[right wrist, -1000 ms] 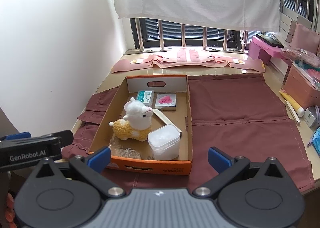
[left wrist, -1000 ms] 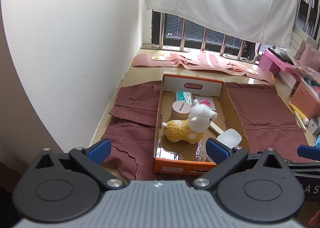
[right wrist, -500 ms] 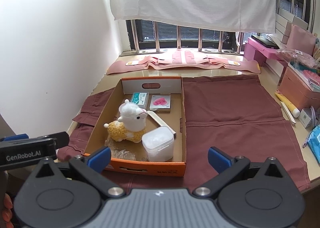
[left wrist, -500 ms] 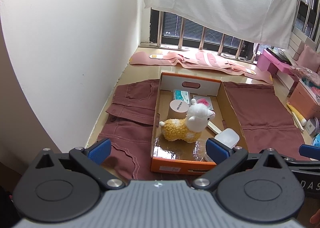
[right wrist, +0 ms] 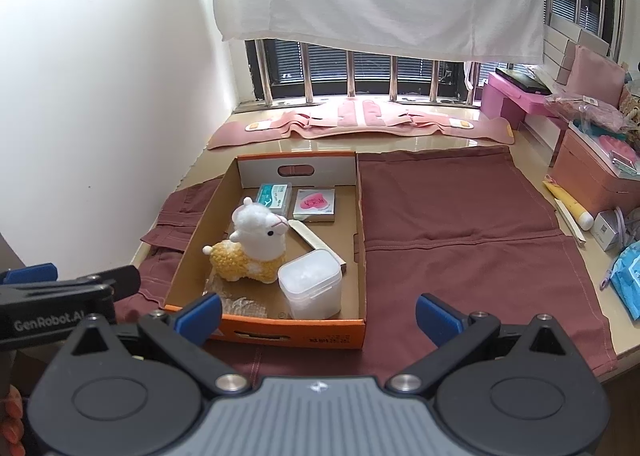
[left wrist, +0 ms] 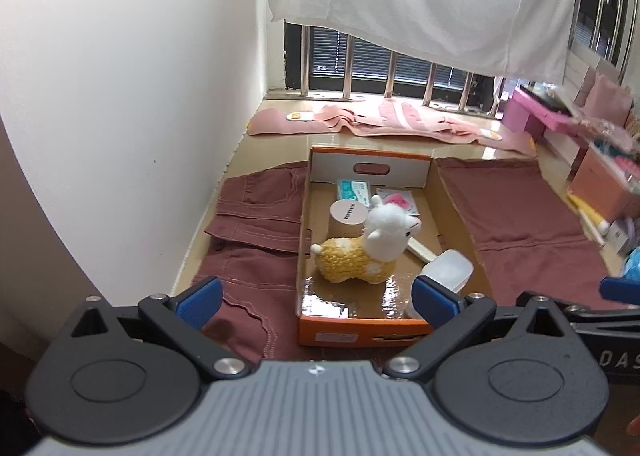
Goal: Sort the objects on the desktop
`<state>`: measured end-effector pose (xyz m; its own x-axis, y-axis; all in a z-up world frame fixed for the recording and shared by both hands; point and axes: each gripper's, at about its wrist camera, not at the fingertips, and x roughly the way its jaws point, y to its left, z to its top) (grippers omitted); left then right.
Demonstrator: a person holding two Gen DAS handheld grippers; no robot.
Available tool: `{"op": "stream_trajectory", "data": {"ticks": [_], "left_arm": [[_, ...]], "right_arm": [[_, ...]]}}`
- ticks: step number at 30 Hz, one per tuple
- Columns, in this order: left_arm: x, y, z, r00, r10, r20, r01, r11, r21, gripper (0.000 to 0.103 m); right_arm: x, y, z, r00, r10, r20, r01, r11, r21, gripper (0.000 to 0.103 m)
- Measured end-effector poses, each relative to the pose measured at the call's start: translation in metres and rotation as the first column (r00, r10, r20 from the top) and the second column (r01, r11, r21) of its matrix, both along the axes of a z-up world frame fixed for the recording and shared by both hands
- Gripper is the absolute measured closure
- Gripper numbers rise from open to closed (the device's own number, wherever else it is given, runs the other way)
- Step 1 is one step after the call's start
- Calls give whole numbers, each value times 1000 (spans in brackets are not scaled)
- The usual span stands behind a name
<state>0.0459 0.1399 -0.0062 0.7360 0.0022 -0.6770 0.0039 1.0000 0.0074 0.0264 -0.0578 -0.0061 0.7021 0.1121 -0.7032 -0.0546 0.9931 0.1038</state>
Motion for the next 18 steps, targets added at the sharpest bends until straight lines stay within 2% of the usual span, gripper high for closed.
{"op": "stream_trajectory", "data": {"ticks": [4,11,18], "left_arm": [[-1,-2,0,1000,-10,9,10,1000,4,0],[-1,4,1,999,-44,24,45,997,-64,0],[0,3,0,998,-51,32,53,997,-56,0]], "right_arm": [[-2,-1,-1,1000,-8,-1,8,1000,3,0],[-4,-3,-2,1000,-16,-9,16,1000,9,0],[-5,-4,-2,1000,-12,-9,12,1000,0,0]]}}
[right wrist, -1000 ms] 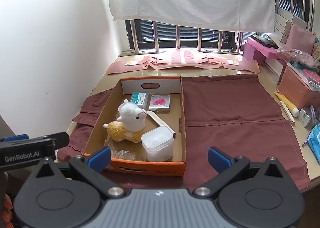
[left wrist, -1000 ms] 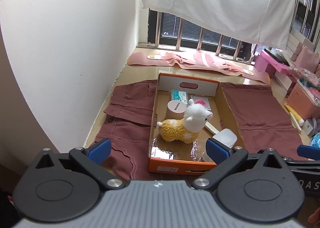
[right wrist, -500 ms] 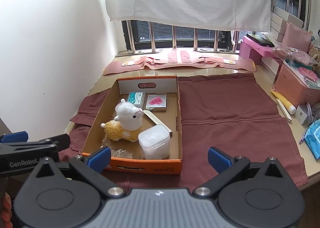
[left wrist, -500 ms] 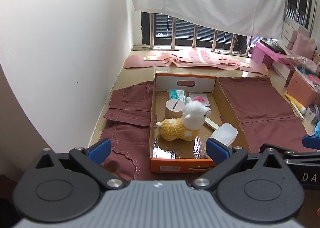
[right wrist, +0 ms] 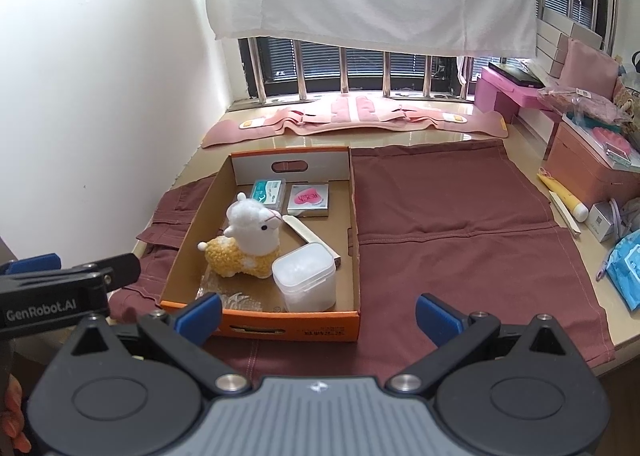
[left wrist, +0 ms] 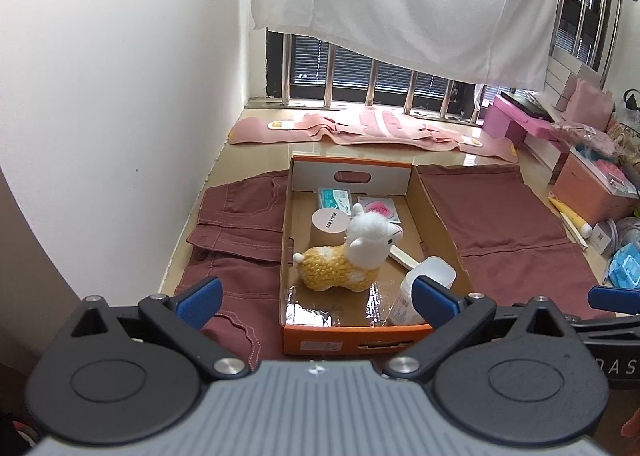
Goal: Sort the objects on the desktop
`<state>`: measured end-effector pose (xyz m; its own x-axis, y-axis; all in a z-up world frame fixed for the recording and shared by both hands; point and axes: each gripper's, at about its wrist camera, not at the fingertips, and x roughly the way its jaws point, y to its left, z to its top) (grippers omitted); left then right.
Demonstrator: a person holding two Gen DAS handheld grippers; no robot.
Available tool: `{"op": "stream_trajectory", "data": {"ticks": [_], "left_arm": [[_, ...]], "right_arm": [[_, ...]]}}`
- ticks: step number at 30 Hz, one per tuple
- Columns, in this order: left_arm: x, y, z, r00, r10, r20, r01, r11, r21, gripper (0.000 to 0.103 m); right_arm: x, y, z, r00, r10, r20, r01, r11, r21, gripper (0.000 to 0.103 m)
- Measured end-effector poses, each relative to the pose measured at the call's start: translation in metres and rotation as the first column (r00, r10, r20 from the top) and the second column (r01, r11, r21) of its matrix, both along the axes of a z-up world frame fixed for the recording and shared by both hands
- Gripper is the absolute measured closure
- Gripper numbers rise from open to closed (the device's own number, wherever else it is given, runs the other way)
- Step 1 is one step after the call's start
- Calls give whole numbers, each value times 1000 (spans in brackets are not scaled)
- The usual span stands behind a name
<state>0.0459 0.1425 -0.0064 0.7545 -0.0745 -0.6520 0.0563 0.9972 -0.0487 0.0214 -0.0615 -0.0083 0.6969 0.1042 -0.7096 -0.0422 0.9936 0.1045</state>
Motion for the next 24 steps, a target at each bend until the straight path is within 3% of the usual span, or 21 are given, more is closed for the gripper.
{"op": "stream_trajectory", "data": {"ticks": [24], "left_arm": [[-1,-3,0,1000,9,-9,-9,1000,12,0]], "right_arm": [[-3,1,2,1000,16,10,-16,1000,-5,0]]}}
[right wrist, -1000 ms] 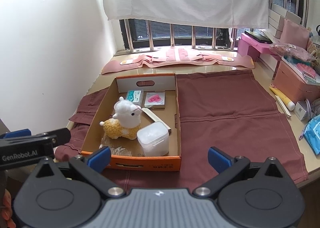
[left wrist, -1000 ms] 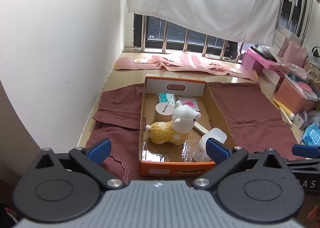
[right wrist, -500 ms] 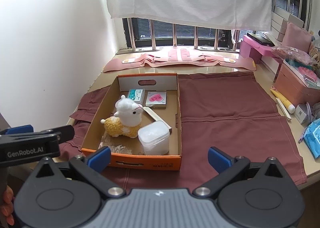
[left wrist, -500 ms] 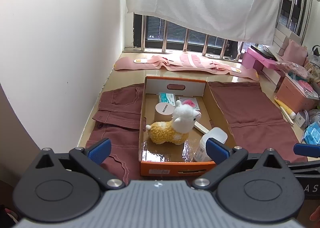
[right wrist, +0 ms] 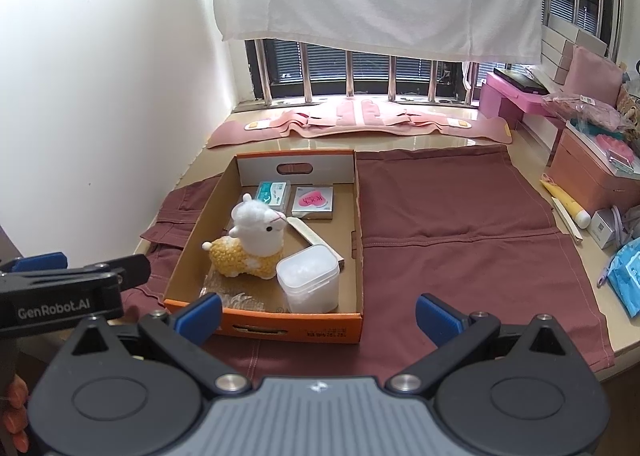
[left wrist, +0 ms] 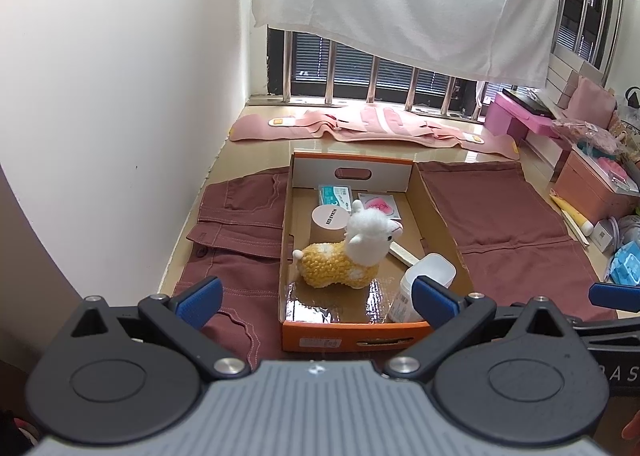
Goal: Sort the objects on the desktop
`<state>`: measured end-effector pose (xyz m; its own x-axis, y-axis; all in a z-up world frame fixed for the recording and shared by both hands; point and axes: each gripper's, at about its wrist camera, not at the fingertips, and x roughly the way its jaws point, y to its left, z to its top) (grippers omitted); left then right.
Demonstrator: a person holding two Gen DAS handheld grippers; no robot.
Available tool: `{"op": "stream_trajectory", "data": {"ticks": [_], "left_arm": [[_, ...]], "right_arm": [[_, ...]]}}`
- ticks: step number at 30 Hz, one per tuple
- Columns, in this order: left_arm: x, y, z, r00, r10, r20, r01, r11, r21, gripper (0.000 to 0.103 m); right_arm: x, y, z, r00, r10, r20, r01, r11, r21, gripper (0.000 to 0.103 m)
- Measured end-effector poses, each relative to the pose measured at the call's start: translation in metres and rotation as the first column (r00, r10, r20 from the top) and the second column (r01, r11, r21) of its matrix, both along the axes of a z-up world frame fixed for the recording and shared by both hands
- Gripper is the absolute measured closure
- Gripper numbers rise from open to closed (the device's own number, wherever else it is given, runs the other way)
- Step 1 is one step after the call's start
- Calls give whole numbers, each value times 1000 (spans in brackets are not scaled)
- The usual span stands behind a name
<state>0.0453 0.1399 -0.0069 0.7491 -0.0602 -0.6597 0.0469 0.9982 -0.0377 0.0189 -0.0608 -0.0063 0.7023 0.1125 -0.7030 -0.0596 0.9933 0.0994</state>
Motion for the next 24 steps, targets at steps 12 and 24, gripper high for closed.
{"op": "stream_trajectory", "data": {"ticks": [12,24], "left_arm": [[0,1,-1,1000,7,-11,-7,1000,-5,0],[-3,2,1,1000,12,-6,-12,1000,0,0]], "right_arm": [[0,0,1,1000,6,-4,-6,1000,0,0],[-1,1,1,1000,14,-3,-14,1000,4,0]]}}
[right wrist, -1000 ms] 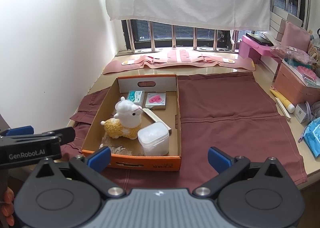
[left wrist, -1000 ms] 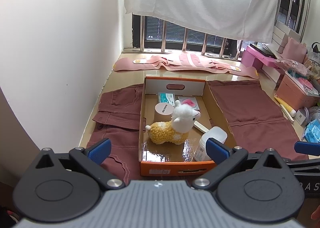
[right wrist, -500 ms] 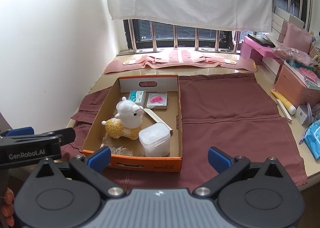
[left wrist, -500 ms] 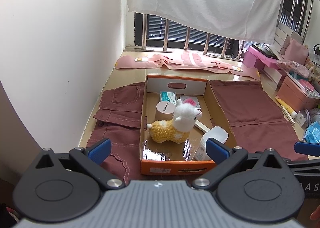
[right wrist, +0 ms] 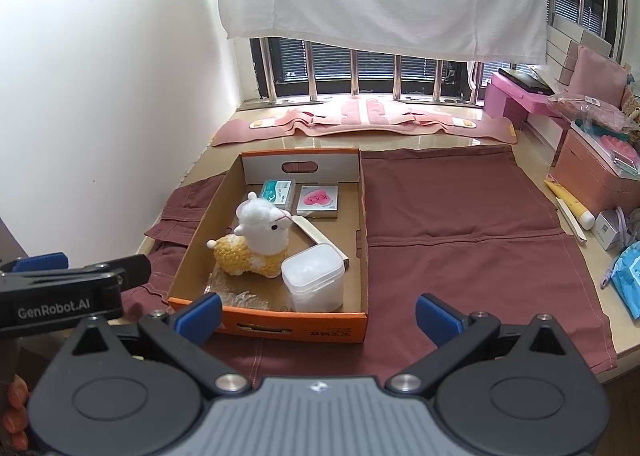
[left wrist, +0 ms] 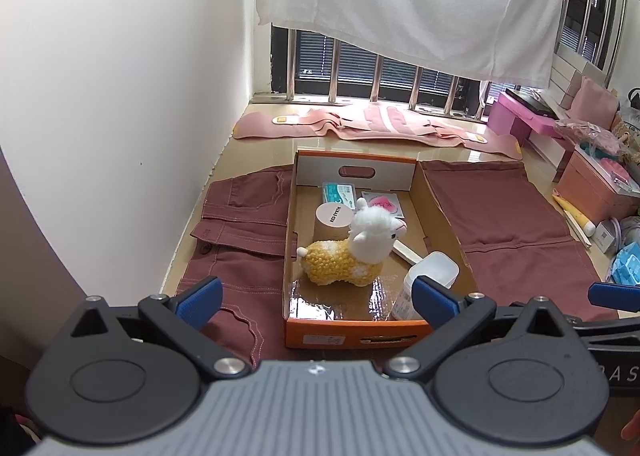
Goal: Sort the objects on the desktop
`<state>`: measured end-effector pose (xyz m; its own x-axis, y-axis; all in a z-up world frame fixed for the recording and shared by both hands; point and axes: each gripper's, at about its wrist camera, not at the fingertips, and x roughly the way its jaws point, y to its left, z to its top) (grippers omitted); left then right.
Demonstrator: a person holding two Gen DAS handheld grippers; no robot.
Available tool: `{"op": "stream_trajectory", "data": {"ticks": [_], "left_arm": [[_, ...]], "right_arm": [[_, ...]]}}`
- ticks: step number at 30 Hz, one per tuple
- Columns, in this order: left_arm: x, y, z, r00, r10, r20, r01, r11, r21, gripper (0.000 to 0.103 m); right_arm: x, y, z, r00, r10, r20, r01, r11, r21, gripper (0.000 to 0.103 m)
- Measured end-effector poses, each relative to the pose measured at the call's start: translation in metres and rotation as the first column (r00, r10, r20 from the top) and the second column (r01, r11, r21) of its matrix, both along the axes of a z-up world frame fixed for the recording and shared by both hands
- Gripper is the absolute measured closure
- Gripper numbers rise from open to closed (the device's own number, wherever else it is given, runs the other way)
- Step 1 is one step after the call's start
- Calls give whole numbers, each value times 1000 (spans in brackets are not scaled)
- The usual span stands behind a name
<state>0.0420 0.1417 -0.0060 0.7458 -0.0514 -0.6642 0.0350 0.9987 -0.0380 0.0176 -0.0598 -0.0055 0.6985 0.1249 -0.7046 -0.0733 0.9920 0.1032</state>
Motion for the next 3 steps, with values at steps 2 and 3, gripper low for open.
{"op": "stream_trajectory", "data": {"ticks": [2,3], "left_arm": [[0,-1,0,1000,1,0,-1,1000,4,0],[-1,-1,1,1000,2,1,-2,1000,6,0]], "right_arm": [[-1,0,0,1000,0,0,0,1000,2,0],[-1,1,0,1000,-1,0,1,1000,3,0]]}}
